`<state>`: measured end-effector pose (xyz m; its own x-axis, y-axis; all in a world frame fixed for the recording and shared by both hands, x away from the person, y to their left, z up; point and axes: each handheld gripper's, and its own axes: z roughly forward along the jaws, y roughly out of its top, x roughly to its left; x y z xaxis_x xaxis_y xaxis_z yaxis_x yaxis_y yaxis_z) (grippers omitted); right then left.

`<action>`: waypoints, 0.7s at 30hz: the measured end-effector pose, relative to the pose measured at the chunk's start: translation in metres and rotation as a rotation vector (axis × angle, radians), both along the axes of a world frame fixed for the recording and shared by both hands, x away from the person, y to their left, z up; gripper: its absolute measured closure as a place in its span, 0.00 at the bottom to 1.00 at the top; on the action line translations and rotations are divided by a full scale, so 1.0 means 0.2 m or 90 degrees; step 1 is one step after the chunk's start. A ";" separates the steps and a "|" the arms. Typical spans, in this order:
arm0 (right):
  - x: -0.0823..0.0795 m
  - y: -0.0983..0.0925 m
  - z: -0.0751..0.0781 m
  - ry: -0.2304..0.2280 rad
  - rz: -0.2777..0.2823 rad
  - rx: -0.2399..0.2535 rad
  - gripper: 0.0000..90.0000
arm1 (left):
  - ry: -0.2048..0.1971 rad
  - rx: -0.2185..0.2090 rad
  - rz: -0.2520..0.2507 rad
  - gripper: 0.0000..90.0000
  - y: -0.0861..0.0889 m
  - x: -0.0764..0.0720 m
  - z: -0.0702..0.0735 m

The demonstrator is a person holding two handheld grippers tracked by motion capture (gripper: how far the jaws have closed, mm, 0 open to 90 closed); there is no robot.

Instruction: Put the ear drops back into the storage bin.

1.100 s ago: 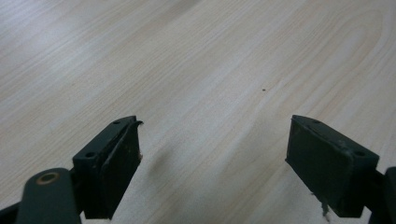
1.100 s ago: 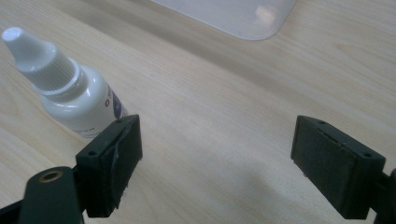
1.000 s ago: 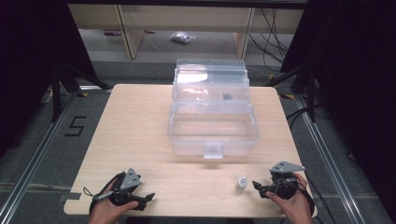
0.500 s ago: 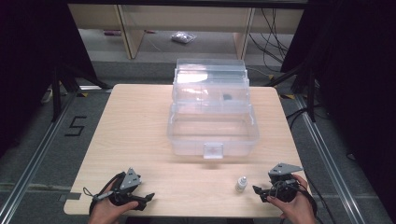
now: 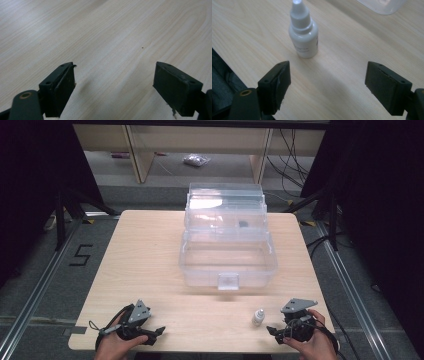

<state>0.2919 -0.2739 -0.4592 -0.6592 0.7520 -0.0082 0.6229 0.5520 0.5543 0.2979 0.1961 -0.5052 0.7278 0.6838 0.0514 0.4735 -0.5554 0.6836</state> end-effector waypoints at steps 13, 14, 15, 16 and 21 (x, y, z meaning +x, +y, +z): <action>0.02 0.09 0.00 -0.001 0.036 -0.034 0.26 | 0.000 0.003 0.002 0.19 0.00 0.00 0.00; 0.02 0.11 0.00 -0.009 0.035 -0.034 0.26 | 0.000 0.005 0.002 0.19 0.00 0.00 0.00; 0.02 0.11 0.00 -0.009 0.035 -0.034 0.26 | 0.000 0.005 0.002 0.19 0.00 0.00 0.00; 0.03 0.11 0.00 -0.018 0.045 -0.047 0.26 | 0.005 0.016 -0.007 0.19 0.00 0.00 0.00; 0.06 0.17 0.02 -0.001 0.061 -0.075 0.28 | -0.001 0.003 0.003 0.19 0.00 0.00 0.00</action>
